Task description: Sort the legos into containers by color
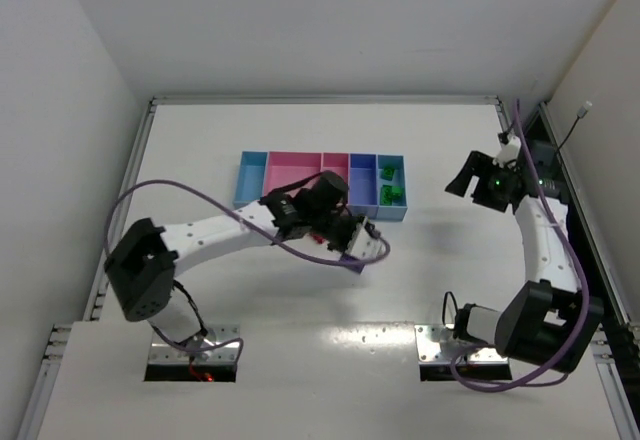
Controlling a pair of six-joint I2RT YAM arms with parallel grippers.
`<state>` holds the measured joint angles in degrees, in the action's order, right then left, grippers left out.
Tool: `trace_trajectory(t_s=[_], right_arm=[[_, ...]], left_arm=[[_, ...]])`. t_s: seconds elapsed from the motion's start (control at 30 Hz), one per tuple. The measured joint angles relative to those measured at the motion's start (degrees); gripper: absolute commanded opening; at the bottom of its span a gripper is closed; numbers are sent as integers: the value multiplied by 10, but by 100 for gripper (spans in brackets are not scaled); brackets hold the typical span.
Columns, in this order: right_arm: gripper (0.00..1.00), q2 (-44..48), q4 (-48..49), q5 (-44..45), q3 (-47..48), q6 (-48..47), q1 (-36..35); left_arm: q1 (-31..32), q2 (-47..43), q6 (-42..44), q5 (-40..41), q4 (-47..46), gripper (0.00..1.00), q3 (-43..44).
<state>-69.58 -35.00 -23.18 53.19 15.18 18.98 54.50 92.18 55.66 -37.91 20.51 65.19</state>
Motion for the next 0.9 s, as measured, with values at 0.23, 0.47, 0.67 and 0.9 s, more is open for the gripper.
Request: trace_trajectory(t_s=[0.23, 0.47, 0.67, 0.9], right_arm=[[84, -72, 16, 6, 93, -21, -97], [84, -191, 22, 31, 243, -71, -225], [84, -289, 7, 41, 360, -108, -289], [84, -355, -22, 36, 434, -171, -331]], left_arm=[[-67, -132, -358, 119, -214, 0, -5], [-186, -178, -567, 309, -225, 0, 2], [-322, -175, -658, 390, -147, 0, 30], [-411, -164, -700, 369, -57, 0, 29]])
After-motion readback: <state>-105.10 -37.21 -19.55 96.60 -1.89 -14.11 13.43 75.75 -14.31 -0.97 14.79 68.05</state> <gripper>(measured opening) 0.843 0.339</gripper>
